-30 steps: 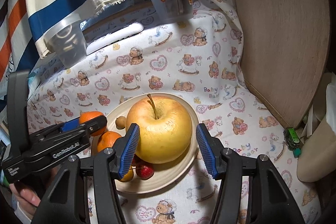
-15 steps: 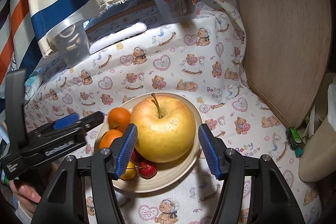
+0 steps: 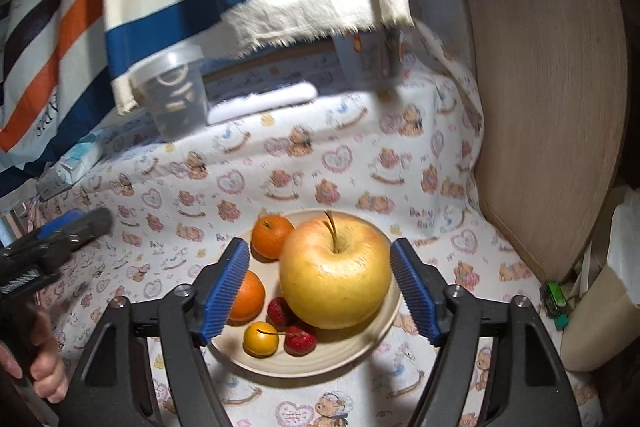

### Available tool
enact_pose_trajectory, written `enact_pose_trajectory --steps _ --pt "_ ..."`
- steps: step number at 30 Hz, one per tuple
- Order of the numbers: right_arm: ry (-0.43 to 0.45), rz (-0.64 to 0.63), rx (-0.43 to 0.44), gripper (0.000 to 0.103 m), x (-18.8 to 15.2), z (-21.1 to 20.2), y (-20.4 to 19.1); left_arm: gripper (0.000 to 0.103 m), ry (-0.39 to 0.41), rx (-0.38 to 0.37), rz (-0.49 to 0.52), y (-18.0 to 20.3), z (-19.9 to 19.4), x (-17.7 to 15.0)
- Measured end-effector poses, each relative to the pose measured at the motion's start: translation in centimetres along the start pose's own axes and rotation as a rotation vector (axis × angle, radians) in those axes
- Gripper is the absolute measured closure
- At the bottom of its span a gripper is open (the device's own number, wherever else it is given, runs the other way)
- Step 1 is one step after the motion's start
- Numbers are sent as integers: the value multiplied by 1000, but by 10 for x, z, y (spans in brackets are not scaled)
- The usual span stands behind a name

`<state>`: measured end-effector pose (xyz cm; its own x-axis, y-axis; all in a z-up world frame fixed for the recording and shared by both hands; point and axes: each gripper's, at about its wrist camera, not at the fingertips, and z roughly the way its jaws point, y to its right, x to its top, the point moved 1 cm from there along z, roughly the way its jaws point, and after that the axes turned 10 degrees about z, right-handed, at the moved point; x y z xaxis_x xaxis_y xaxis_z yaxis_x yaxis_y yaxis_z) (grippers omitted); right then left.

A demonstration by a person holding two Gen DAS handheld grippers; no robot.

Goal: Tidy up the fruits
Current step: 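Move the left tool toward the red cherry tomato on the cloth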

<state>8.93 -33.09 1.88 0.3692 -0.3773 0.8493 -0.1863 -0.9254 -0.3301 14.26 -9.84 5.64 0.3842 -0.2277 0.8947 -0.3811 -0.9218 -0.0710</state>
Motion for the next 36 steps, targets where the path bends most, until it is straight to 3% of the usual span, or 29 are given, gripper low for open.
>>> enact_pose_trajectory --steps 2,5,8,9,15,20,36 --pt "23 -8 8 17 0 -4 -3 2 49 25 -19 -7 -18 -2" --pt "58 -11 20 14 -1 -11 -7 0 103 49 -8 -14 -39 -4" --pt "90 -4 31 1 0 -15 -8 0 146 90 15 -20 -56 -9" --pt "107 2 34 0 0 -17 -8 0 151 105 23 -21 -59 -12" --pt "164 0 45 0 -2 -26 -11 0 139 131 44 -30 -67 -32" --pt "142 -18 47 0 -5 -22 -16 0 120 123 68 -31 -63 -47" --pt "75 -104 77 0 -23 -12 -37 0 2 92 7 -42 -39 -70"
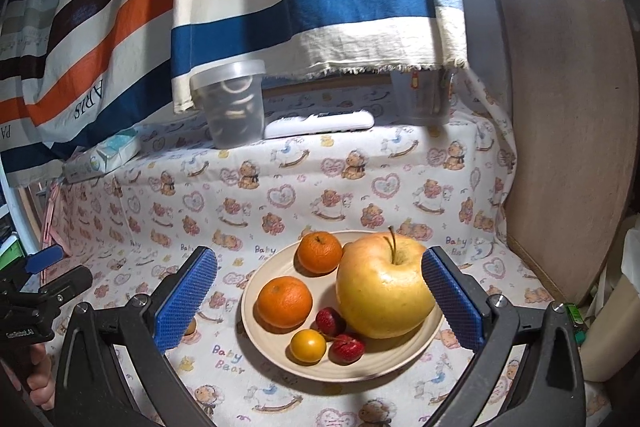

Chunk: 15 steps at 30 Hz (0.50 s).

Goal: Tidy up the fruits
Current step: 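Move the left tool toward the red cherry tomato on the cloth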

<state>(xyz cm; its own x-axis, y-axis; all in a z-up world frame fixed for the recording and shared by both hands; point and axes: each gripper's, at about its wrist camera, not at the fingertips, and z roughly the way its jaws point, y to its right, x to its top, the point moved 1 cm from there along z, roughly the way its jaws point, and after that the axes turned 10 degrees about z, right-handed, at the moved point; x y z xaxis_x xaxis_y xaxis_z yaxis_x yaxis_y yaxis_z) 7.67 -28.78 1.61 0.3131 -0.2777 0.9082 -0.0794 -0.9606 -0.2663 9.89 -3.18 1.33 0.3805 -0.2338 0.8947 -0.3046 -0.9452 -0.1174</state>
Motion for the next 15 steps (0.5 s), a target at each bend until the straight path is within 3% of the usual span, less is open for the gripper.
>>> enact_pose_trajectory --steps 8,11,15 --pt "-13 -33 1 0 -4 1 -6 0 -149 -21 -42 -6 28 -11" --pt "-15 -45 -2 0 -5 1 -8 1 -264 -58 -38 -4 45 -19" --pt "-32 -48 2 0 -6 3 -8 16 -339 -149 -53 2 57 -28"
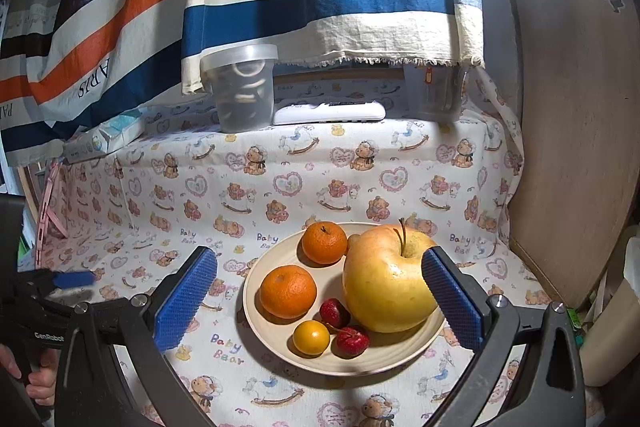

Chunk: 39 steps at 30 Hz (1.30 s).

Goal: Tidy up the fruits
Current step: 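Move the left tool toward the red cherry tomato on the cloth, then grasp the red cherry tomato with the left tool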

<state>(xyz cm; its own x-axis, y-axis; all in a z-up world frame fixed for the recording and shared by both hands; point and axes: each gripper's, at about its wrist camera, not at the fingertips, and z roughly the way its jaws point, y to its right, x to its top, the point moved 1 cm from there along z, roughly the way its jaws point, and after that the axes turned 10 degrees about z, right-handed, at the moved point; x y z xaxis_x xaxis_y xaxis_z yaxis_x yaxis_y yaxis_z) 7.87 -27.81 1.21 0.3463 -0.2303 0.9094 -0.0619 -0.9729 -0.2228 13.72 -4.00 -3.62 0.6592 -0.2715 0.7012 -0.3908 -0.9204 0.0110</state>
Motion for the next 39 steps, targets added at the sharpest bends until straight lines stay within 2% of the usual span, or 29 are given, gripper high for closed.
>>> enact_pose_trajectory --steps 7,13,30,34,39 --pt "-7 7 6 0 0 0 1 36 -51 -32 67 14 11 -5" --pt "-7 7 6 0 0 0 1 54 -94 -109 76 18 22 -5" --pt "1 -2 22 0 0 -5 0 55 -60 -114 105 23 25 2" --pt "-1 -1 23 0 0 -5 0 64 -68 -123 94 21 26 3" --pt "0 -4 21 0 -1 -5 -1 69 -76 -126 89 21 27 2"
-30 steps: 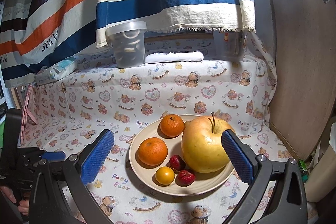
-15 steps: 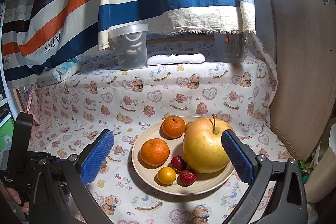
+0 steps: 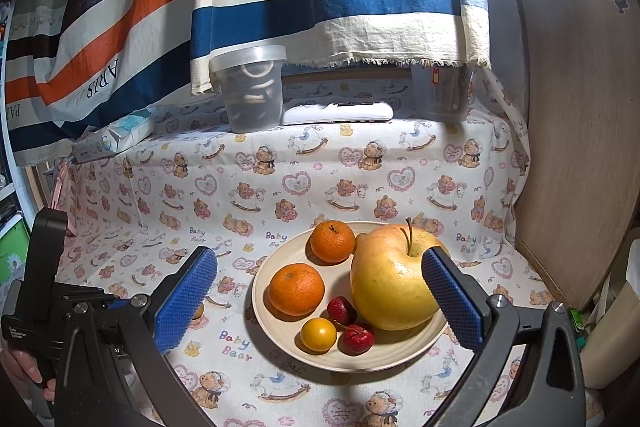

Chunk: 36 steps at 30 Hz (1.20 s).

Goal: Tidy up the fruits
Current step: 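Grasp the red cherry tomato with the left tool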

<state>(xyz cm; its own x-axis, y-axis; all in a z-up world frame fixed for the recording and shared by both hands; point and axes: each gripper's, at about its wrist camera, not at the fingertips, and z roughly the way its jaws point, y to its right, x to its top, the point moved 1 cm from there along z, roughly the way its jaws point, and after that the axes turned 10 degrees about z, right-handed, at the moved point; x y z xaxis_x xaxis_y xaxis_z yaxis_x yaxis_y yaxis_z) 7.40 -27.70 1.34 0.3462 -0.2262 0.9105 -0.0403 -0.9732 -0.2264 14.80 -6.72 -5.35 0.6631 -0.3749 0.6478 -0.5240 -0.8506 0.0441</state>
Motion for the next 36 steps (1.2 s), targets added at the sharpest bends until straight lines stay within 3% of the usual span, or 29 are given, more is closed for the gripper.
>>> enact_pose_trajectory --steps 4,13,22,27,36 --pt "-1 2 1 0 0 0 0 79 -5 0 4 1 0 -1" --pt "0 2 1 0 0 0 1 81 71 8 -5 -2 -20 1" --pt "1 -4 13 0 1 -1 0 81 253 86 -33 -21 -66 6" --pt "-5 -41 27 0 -1 1 -5 81 261 142 -36 -27 -68 4" --pt "-51 -115 50 1 -3 12 -25 81 249 175 -77 -36 -62 2"
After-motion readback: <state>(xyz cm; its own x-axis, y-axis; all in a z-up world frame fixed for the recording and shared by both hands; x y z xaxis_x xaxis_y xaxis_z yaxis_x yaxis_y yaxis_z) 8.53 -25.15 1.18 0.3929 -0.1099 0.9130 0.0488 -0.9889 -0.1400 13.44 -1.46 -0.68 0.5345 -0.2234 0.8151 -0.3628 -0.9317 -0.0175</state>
